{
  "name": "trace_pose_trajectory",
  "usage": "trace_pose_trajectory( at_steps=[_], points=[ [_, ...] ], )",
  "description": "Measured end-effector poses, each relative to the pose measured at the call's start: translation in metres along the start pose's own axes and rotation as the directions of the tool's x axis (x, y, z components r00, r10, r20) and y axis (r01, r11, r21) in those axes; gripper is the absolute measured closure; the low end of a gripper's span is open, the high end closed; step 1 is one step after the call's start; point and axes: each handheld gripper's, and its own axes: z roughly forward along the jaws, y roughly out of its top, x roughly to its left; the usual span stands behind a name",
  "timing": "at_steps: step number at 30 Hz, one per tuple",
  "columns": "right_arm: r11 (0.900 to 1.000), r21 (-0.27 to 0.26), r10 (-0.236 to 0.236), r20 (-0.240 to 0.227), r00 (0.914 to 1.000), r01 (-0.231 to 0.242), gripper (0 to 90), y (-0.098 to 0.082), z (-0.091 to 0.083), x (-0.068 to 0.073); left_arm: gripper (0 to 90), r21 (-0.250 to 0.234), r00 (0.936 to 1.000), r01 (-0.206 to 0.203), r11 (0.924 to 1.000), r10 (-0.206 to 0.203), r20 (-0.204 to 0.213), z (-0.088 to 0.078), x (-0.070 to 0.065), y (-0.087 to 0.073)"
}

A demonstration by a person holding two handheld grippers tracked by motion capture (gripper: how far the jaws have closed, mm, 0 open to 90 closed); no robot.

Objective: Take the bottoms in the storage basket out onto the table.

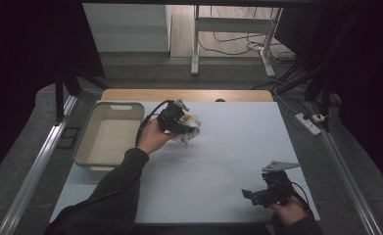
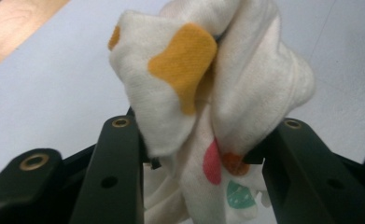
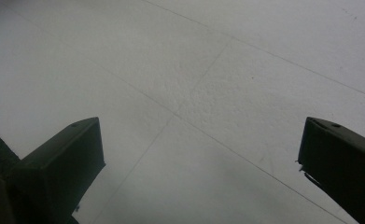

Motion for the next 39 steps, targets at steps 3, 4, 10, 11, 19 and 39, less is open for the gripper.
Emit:
trace_pose_trajectory(
  at_steps=[3, 4, 10, 11, 19, 39],
  points=[
    [1.000, 0.001, -0.002, -0.003, 1.0000, 0.002, 0.1, 0.000, 0.000, 0.000, 59.9, 0.005, 1.0000, 0.001, 1.0000, -0.001, -0.001, 0.005, 0.000, -0.001],
    [1.000, 0.003, -0.005, -0.003, 1.0000, 0.005, 0.1, 0.000, 0.000, 0.000, 59.9, 0.008, 0.9999, 0.010, 0.9999, -0.010, -0.003, 0.009, 0.000, -0.003],
    [1.000, 0.007, -0.009, -0.004, 1.0000, 0.009, 0.1, 0.000, 0.001, 0.000, 59.7, 0.018, 0.9998, 0.015, 0.9997, -0.015, -0.011, 0.023, 0.002, -0.009],
    [1.000, 0.008, -0.009, -0.004, 1.0000, 0.009, 0.1, 0.000, 0.001, 0.000, 59.4, 0.022, 0.9998, 0.014, 0.9997, -0.013, -0.015, 0.025, 0.002, -0.010],
    [1.000, 0.008, -0.010, -0.003, 0.9999, 0.010, 0.1, 0.000, 0.001, 0.001, 55.8, 0.048, 0.9997, 0.022, 0.9986, -0.021, -0.015, 0.042, 0.002, -0.017],
    [1.000, 0.012, -0.010, -0.009, 0.9999, 0.010, 0.1, 0.000, 0.001, 0.001, 37.9, 0.092, 0.9981, 0.062, 0.9938, -0.061, -0.010, 0.068, 0.005, -0.029]
  ],
)
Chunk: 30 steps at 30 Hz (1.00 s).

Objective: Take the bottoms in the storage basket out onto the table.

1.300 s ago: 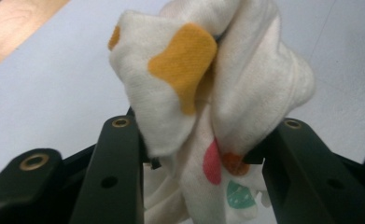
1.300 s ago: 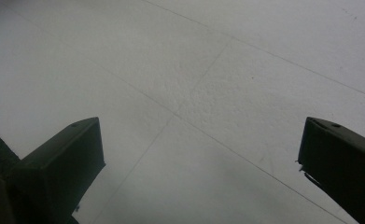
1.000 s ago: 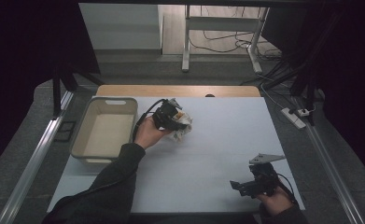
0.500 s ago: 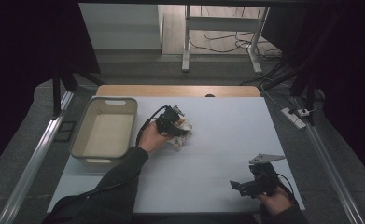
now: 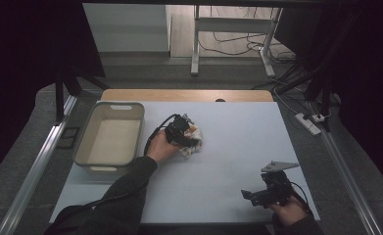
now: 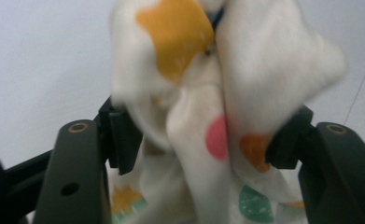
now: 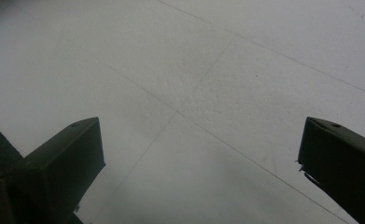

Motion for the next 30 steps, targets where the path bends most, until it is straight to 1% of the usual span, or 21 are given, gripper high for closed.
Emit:
trace_pose_trajectory(
  at_steps=[4, 5, 6, 10, 11, 17, 19, 22, 27, 30],
  points=[
    [1.000, 0.002, 0.001, -0.003, 1.0000, -0.001, 0.1, 0.000, 0.000, 0.000, 32.5, -0.005, 0.9998, 0.022, 0.9998, -0.022, 0.003, 0.002, 0.002, -0.001],
    [1.000, 0.002, 0.001, -0.003, 1.0000, -0.001, 0.1, 0.000, 0.000, 0.000, 31.3, -0.002, 0.9998, 0.021, 0.9998, -0.021, -0.002, 0.001, 0.003, -0.001],
    [1.000, 0.002, 0.001, -0.003, 1.0000, -0.001, 0.1, 0.000, 0.000, 0.000, 30.1, -0.004, 0.9996, 0.028, 0.9996, -0.028, -0.003, 0.002, 0.002, -0.001],
    [1.000, 0.003, 0.001, -0.003, 1.0000, -0.001, 0.1, 0.000, 0.000, 0.000, 27.8, -0.010, 0.9991, 0.041, 0.9991, -0.041, 0.004, 0.000, 0.003, 0.000],
    [1.000, 0.003, 0.000, -0.003, 1.0000, 0.000, 0.1, 0.000, 0.000, 0.000, 27.7, -0.013, 0.9992, 0.039, 0.9992, -0.039, 0.012, 0.000, 0.003, 0.000],
    [1.000, 0.005, 0.001, -0.002, 1.0000, -0.001, 0.1, 0.000, 0.000, 0.000, 24.7, -0.019, 0.9990, 0.039, 0.9991, -0.039, 0.023, -0.001, 0.003, 0.000],
    [1.000, 0.006, 0.000, -0.003, 1.0000, 0.000, 0.1, 0.000, 0.000, 0.000, 22.9, -0.025, 0.9985, 0.042, 0.9988, -0.041, 0.035, -0.003, 0.004, 0.000],
    [1.000, 0.006, -0.003, -0.003, 1.0000, 0.003, 0.1, 0.000, 0.001, 0.000, 19.6, -0.034, 0.9986, 0.041, 0.9986, -0.039, 0.035, -0.004, 0.003, 0.001],
    [1.000, 0.011, -0.007, -0.002, 1.0000, 0.007, 0.1, 0.000, 0.001, 0.000, 13.3, -0.042, 0.9991, 0.020, 0.9989, -0.018, 0.037, -0.008, 0.001, 0.004],
    [1.000, 0.011, -0.006, -0.004, 1.0000, 0.006, 0.1, 0.000, 0.001, 0.000, 9.7, -0.047, 0.9991, 0.019, 0.9987, -0.017, 0.038, -0.010, -0.001, 0.005]
  ],
)
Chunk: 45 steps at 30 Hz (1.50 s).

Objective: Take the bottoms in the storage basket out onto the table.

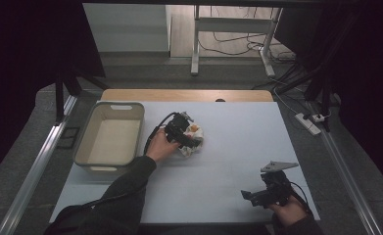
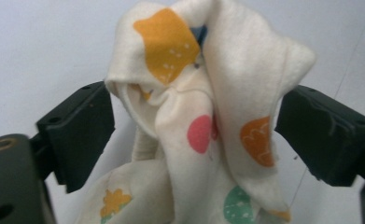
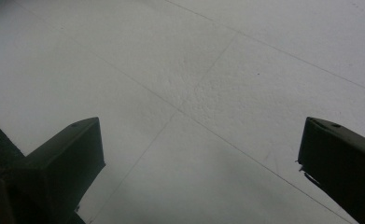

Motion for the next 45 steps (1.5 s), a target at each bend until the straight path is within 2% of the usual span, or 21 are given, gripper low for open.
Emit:
trace_pose_trajectory(
  at_steps=[9, 20, 22, 37, 45],
  points=[
    [1.000, 0.003, -0.001, 0.000, 1.0000, 0.001, 0.2, 0.000, 0.000, 0.000, 4.8, -0.029, 1.0000, -0.005, 0.9996, 0.005, 0.005, -0.008, -0.001, 0.002],
    [1.000, 0.005, 0.000, 0.000, 1.0000, 0.000, 0.2, 0.000, 0.000, 0.000, 0.9, -0.046, 0.9990, -0.019, 0.9987, 0.021, 0.040, -0.013, -0.002, 0.003],
    [1.000, 0.006, 0.000, 0.000, 1.0000, 0.000, 0.2, 0.000, 0.000, 0.000, 0.0, -0.055, 0.9980, -0.015, 0.9984, 0.018, 0.060, -0.014, -0.002, 0.003],
    [1.000, 0.012, -0.001, -0.001, 1.0000, 0.001, 0.3, 0.000, 0.001, 0.000, 0.0, -0.083, 0.9943, 0.003, 0.9966, 0.006, 0.107, -0.022, 0.000, 0.002],
    [1.000, 0.015, -0.005, -0.002, 1.0000, 0.005, 0.3, 0.000, 0.001, 0.000, 0.0, -0.091, 0.9937, -0.001, 0.9959, 0.011, 0.111, -0.027, 0.001, -0.002]
  ],
)
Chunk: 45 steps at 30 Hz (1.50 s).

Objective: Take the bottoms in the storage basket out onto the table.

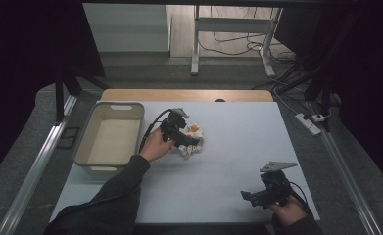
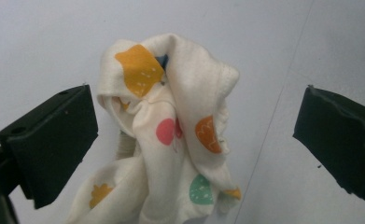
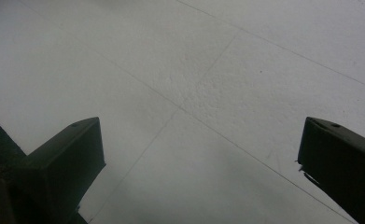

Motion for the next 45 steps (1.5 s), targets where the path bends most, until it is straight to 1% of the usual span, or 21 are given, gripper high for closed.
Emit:
trace_pose_trajectory(
  at_steps=[12, 16, 21, 27, 30, 34, 36, 45],
  points=[
    [1.000, -0.001, 0.004, -0.004, 1.0000, -0.004, 0.2, 0.000, 0.000, 0.000, 0.4, -0.003, 0.9996, -0.025, 0.9997, 0.025, 0.011, -0.007, -0.006, -0.001],
    [1.000, -0.003, 0.006, -0.003, 1.0000, -0.006, 0.2, 0.000, -0.001, 0.000, 0.4, -0.012, 0.9997, -0.024, 0.9996, 0.024, 0.009, -0.010, -0.006, -0.001],
    [1.000, -0.005, 0.001, 0.000, 1.0000, -0.001, 0.2, 0.000, -0.001, 0.000, 0.4, -0.028, 0.9996, -0.019, 0.9994, 0.019, 0.019, -0.016, -0.008, 0.000],
    [1.000, -0.008, 0.001, -0.003, 1.0000, -0.001, 0.2, 0.000, -0.001, 0.000, 0.3, -0.028, 0.9995, -0.028, 0.9992, 0.028, 0.012, -0.020, -0.010, -0.001],
    [1.000, -0.012, 0.003, -0.006, 1.0000, -0.003, 0.2, -0.001, -0.002, 0.000, 0.3, -0.035, 0.9994, -0.028, 0.9990, 0.029, 0.019, -0.023, -0.012, -0.001],
    [1.000, -0.013, 0.001, -0.006, 1.0000, -0.001, 0.2, -0.001, -0.002, 0.000, 0.3, -0.037, 0.9992, -0.035, 0.9987, 0.035, 0.016, -0.025, -0.013, 0.000],
    [1.000, -0.013, 0.002, -0.006, 1.0000, -0.002, 0.3, -0.001, -0.002, 0.000, 0.3, -0.044, 0.9994, -0.027, 0.9987, 0.028, 0.019, -0.027, -0.014, -0.001],
    [1.000, -0.019, 0.002, -0.008, 1.0000, -0.002, 0.2, -0.001, -0.002, 0.000, 0.3, -0.039, 0.9994, -0.029, 0.9988, 0.029, 0.017, -0.031, -0.016, -0.003]
  ],
)
